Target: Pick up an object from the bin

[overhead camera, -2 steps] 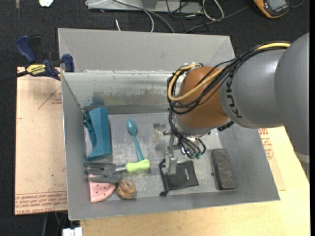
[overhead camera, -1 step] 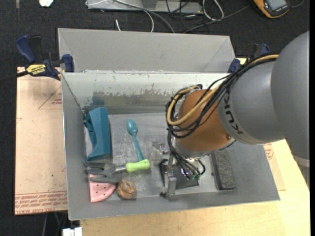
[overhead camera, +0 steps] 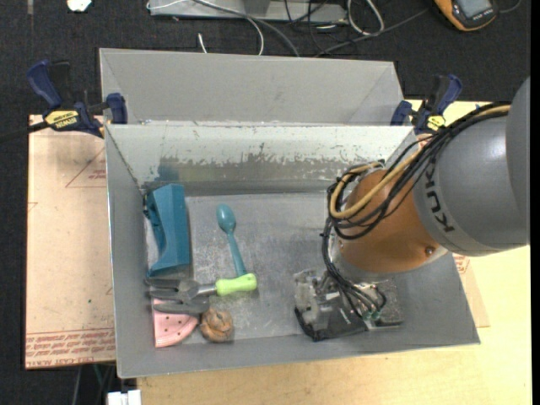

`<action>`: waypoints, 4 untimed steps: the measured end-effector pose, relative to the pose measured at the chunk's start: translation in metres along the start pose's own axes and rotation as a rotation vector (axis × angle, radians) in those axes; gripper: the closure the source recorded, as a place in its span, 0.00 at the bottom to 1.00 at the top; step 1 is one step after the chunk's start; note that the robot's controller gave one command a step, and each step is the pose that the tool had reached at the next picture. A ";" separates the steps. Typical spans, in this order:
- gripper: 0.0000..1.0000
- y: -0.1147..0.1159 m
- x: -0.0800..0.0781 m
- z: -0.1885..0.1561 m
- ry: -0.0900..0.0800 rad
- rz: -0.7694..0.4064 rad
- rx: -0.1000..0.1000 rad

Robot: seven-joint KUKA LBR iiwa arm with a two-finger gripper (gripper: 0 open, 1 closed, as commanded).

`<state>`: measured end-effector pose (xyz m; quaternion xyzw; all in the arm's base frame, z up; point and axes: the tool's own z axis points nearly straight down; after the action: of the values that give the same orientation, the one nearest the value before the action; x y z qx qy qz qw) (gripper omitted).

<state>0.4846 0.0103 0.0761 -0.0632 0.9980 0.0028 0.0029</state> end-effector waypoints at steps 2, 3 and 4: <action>1.00 -0.017 0.002 -0.038 0.000 -0.239 -0.002; 1.00 -0.026 0.007 -0.059 -0.001 -0.208 -0.002; 1.00 -0.018 0.004 -0.129 0.001 -0.206 -0.003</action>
Offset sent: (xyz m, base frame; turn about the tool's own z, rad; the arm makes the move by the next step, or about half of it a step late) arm 0.0000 -0.0239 0.0480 -0.2900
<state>0.4822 -0.0086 0.2046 -0.1653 0.9862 0.0039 0.0025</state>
